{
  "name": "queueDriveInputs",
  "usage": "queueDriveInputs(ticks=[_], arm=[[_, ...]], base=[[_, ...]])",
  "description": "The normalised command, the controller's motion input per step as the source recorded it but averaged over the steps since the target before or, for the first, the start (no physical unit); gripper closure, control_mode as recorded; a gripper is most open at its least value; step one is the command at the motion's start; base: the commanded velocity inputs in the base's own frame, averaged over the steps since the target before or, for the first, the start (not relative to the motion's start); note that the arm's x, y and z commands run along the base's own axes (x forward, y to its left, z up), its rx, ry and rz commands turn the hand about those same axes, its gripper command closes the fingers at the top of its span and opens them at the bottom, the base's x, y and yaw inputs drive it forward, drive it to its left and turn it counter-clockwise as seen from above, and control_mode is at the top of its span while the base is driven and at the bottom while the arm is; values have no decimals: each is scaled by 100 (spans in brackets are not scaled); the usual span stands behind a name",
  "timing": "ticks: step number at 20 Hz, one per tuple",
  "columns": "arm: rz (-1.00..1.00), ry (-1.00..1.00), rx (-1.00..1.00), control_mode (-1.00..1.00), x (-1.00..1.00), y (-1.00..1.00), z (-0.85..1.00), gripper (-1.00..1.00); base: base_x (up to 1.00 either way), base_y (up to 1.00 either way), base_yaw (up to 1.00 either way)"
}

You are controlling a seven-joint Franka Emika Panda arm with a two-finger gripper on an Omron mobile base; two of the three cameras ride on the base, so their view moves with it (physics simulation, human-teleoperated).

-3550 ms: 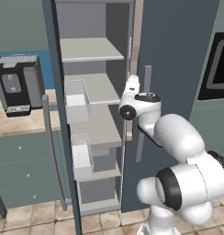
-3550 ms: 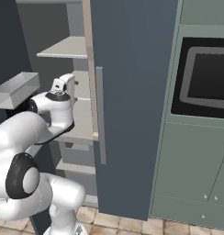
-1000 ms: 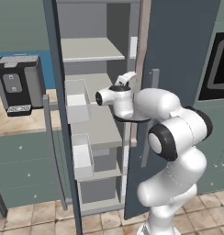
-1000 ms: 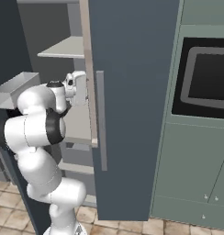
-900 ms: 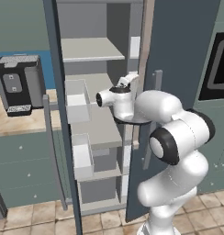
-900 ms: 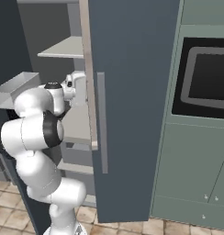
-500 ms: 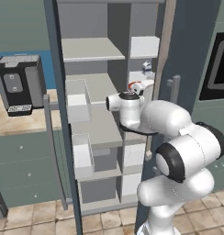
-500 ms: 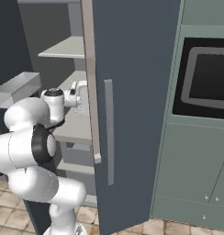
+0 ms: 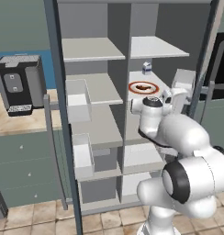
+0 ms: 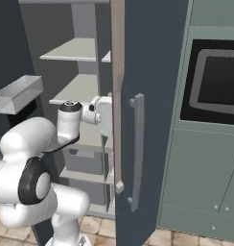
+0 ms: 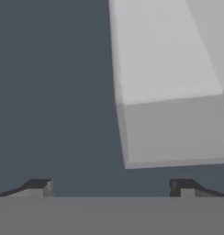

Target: Retrieve the chicken drumstick from the fridge and place it on the saucepan with marinade on the stove.

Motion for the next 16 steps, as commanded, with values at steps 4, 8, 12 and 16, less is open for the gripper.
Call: queueDriveInputs(ticks=[4,8,12,16], arm=[[-24,0,0,-100,-100,-100,0,-100],[-20,0,1,-100,-100,-100,0,-100],[-16,0,3,-100,-97,-100,0,-100],[-9,0,6,-100,-77,-100,0,-100]], base=[[0,0,0],[0,0,0],[0,0,0],[0,0,0]])
